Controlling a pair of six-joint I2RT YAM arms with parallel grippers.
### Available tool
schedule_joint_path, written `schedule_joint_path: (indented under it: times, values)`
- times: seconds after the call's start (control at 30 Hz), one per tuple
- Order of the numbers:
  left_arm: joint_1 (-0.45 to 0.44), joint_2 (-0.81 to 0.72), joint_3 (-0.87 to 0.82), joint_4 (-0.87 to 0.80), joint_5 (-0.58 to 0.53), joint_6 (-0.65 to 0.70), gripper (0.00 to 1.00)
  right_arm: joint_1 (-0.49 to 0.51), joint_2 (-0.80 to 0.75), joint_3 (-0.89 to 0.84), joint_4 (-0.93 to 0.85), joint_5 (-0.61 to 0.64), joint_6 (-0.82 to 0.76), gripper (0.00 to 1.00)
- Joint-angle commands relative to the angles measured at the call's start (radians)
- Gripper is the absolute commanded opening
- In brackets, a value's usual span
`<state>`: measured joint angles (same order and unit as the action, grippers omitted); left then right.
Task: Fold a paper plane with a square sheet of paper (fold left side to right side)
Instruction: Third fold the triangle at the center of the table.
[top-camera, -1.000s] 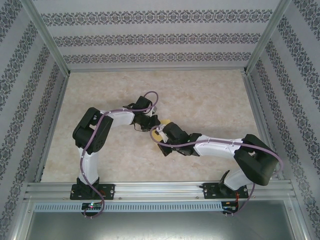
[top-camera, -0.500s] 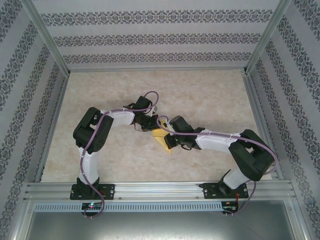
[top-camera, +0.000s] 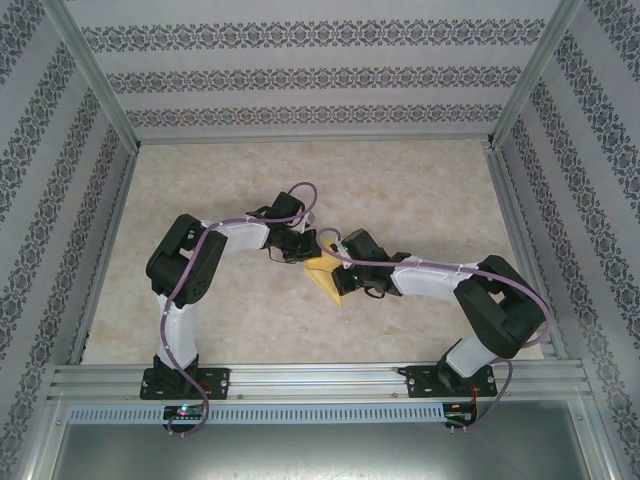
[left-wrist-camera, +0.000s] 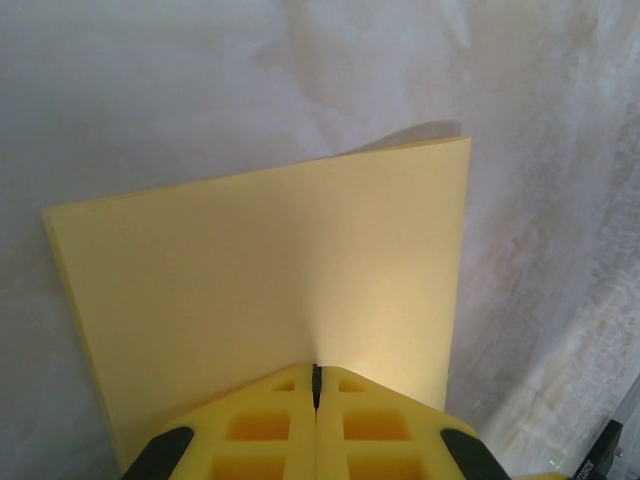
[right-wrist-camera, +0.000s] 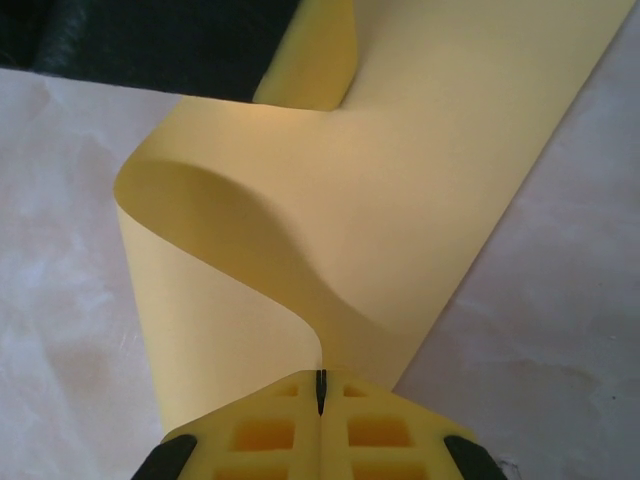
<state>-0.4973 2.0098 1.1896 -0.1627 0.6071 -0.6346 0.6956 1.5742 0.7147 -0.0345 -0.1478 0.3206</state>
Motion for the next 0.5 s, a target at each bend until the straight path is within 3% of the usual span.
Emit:
schedule_joint_path:
  times: [0.0,0.47]
  values:
    - [-0.012,0.044,-0.027,-0.048,-0.033,0.019,0.07,-0.009,0.015,0.029,-0.014,-0.002,0.019,0.00]
    - [-0.012,0.037,-0.028,-0.055,-0.036,0.022,0.07,-0.019,0.020,0.035,-0.037,0.020,0.018,0.00]
